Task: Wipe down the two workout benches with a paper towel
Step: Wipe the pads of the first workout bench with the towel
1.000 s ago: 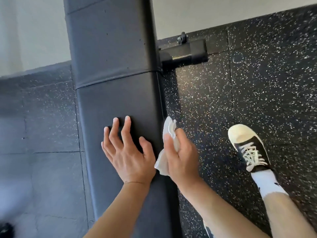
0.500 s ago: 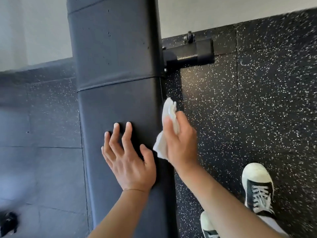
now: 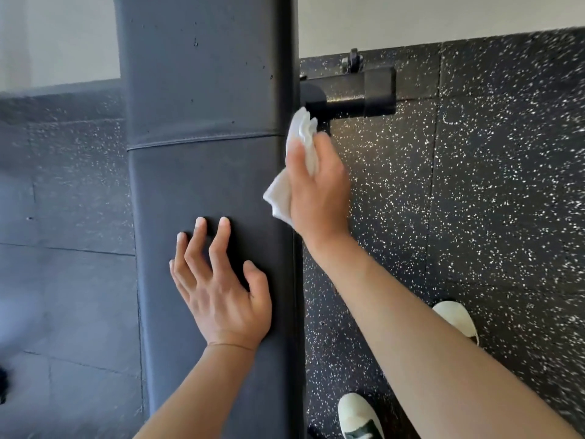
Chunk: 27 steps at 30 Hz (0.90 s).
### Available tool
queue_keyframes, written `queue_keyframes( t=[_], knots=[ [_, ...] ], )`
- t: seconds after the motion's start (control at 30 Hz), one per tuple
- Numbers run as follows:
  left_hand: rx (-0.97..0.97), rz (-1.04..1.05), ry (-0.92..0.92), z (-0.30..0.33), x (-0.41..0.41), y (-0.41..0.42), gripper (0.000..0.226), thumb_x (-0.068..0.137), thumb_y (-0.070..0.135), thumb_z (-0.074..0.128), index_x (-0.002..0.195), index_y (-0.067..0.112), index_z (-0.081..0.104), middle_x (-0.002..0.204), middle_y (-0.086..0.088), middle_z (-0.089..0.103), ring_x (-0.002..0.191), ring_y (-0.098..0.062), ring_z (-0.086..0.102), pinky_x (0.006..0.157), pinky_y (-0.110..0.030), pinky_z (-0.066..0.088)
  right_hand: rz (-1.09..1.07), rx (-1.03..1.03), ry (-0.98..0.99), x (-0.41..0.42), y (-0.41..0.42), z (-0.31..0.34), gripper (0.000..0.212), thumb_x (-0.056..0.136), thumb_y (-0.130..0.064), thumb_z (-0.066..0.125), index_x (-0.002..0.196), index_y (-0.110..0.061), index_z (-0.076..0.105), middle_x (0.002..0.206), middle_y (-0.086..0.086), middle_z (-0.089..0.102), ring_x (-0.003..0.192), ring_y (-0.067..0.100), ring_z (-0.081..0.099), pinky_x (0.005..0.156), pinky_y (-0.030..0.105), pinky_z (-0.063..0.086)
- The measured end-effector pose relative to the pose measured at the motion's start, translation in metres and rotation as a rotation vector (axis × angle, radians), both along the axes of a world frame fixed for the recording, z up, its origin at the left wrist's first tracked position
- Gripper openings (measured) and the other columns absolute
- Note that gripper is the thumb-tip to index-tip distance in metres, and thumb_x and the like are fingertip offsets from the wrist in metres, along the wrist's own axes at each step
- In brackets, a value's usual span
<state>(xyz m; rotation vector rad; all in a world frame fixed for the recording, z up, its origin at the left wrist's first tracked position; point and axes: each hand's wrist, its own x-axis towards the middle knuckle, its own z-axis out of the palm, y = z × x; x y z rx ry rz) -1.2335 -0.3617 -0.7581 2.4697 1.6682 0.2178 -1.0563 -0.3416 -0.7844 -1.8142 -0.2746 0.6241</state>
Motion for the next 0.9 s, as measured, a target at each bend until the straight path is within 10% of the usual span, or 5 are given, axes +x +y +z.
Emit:
queue_keyframes(
  t=[0.43, 0.9],
  knots=[
    [0.038, -0.014, -0.036, -0.005, -0.004, 0.0, 0.065, 0.088, 0.03, 0.045, 0.153, 0.026, 0.045, 0.162, -0.003, 0.039, 0.151, -0.037, 0.029, 0.124, -0.058, 0.021, 0.073, -0.001, 0.116, -0.128, -0.14, 0.005, 0.028, 0.101, -0.044, 0.05, 0.08, -0.027, 0.044, 0.064, -0.01, 0.045, 0.058, 0.012, 0.043, 0.056, 0.03, 0.035],
    [0.044, -0.019, -0.103, -0.006, -0.007, -0.002, 0.059, 0.092, 0.035, 0.048, 0.151, 0.031, 0.05, 0.161, 0.003, 0.041, 0.151, -0.031, 0.031, 0.125, -0.052, 0.022, -0.003, 0.043, 0.019, -0.052, -0.055, -0.005, 0.027, 0.104, -0.038, 0.057, 0.081, -0.025, 0.051, 0.067, -0.01, 0.053, 0.068, 0.018, 0.054, 0.066, 0.043, 0.046]
  ],
)
